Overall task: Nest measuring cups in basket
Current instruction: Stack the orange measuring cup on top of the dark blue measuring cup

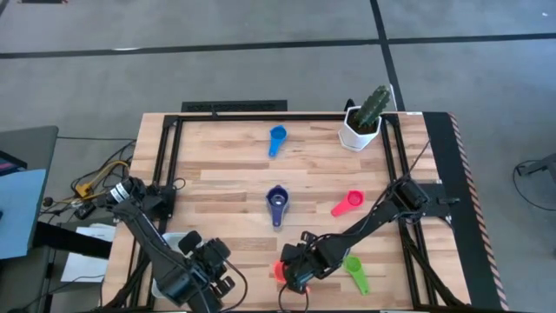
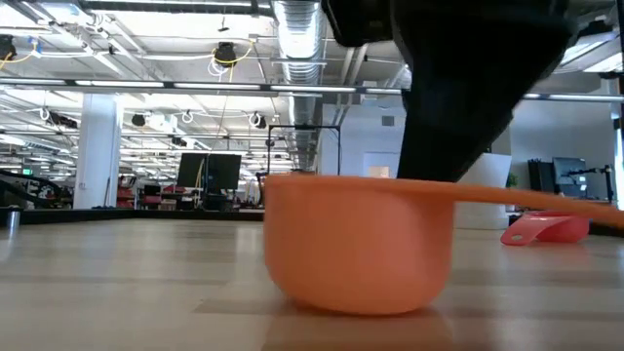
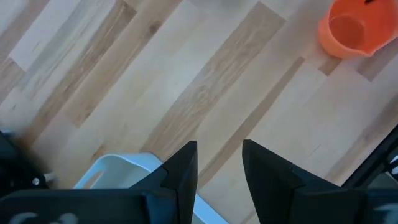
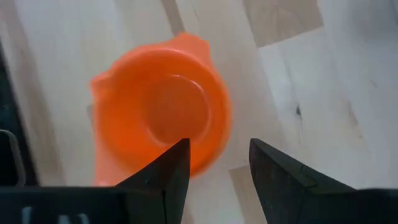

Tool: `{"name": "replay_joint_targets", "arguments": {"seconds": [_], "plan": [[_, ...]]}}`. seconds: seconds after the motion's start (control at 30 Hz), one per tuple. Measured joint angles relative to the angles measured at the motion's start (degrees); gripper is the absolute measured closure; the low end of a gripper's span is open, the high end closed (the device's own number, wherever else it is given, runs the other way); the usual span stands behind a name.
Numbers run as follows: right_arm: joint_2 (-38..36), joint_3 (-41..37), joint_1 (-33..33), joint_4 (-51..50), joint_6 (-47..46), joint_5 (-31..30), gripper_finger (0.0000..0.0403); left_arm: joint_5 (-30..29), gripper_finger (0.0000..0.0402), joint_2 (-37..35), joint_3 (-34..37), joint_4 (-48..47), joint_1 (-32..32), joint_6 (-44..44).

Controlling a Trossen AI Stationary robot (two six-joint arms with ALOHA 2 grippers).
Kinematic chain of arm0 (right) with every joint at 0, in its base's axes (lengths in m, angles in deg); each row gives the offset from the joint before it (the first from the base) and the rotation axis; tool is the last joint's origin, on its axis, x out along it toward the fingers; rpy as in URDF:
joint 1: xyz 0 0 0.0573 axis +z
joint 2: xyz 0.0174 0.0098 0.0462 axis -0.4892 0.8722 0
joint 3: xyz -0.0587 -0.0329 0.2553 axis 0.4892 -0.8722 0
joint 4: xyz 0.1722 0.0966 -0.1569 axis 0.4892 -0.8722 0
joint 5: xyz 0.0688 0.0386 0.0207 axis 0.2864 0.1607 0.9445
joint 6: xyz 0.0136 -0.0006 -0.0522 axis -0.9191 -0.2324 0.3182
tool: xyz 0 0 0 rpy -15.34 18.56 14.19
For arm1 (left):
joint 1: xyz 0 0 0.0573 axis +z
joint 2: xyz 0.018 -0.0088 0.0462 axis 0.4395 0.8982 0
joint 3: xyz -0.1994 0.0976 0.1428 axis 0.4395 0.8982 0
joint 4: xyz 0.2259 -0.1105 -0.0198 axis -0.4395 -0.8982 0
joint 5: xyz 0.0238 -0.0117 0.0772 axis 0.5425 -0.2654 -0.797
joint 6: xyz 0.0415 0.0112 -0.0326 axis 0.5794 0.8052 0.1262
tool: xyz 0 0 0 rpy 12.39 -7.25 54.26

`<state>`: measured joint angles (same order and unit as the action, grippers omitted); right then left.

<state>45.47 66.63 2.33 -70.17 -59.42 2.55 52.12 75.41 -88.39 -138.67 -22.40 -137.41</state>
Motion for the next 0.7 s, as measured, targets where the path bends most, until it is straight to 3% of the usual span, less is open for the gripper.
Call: {"name": "replay_joint_targets", "arguments": {"seconds": [0.27,0.5,0.7], "plan": [[0.59,-0.02,-2.51,0.53,0.83,2.71,0.0256,0.12,0.0286,0.00,-0.02,0.44,-0.34,-4.09],[0.53,-0.01,-3.70,0.80,-5.35,2.85,0.0383,1.24,0.0286,0.02,-0.02,0.42,-1.06,-6.52],[-0.86,-0.11,-3.65,-2.01,-16.96,0.89,0.0372,-0.79,0.0286,0.02,-0.02,0.18,-1.51,-9.19]]}}
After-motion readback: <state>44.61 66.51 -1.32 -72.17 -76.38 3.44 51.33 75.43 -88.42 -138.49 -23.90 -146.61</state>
